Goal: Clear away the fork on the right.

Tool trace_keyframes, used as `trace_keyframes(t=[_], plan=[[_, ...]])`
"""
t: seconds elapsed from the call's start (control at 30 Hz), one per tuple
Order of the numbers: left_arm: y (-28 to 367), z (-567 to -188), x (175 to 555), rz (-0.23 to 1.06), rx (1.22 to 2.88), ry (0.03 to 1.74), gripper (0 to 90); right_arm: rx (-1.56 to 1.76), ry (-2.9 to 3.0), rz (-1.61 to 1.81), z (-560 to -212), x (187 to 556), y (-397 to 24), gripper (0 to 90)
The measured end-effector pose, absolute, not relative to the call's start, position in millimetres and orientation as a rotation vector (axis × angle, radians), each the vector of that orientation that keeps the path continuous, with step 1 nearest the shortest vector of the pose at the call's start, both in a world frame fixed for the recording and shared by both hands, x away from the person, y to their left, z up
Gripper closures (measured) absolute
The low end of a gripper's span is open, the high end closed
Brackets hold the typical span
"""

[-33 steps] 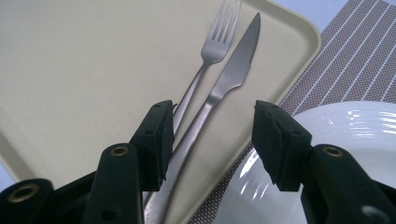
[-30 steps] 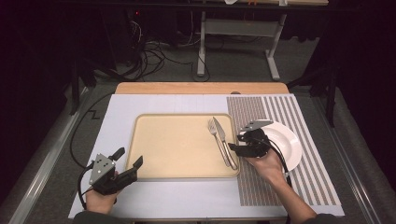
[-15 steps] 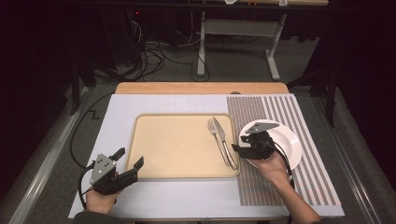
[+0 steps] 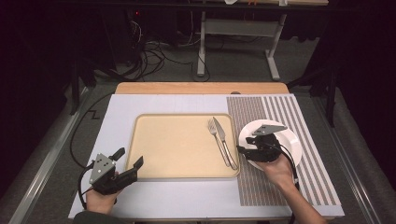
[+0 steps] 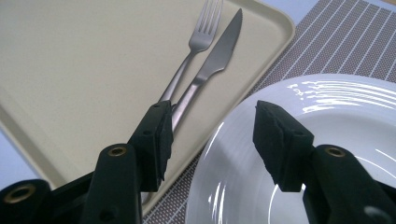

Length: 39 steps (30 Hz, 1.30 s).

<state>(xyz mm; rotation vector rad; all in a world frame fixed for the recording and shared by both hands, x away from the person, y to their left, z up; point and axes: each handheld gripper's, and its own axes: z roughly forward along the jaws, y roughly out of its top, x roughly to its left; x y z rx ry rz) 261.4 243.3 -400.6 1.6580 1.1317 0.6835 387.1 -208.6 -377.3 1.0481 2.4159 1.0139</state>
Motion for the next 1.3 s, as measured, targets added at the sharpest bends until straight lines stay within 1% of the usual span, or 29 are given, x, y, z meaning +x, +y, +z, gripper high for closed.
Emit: trace_keyframes(t=[0.57, 1.3], plan=[[244, -400, 262, 0.671, 1.640, 1.144, 28.0, 1.066, 2.383, 1.046, -381, 375, -226, 46.3], [244, -400, 261, 0.677, 1.636, 1.144, 28.3, 1.078, 2.297, 1.122, -380, 360, -251, 41.5]])
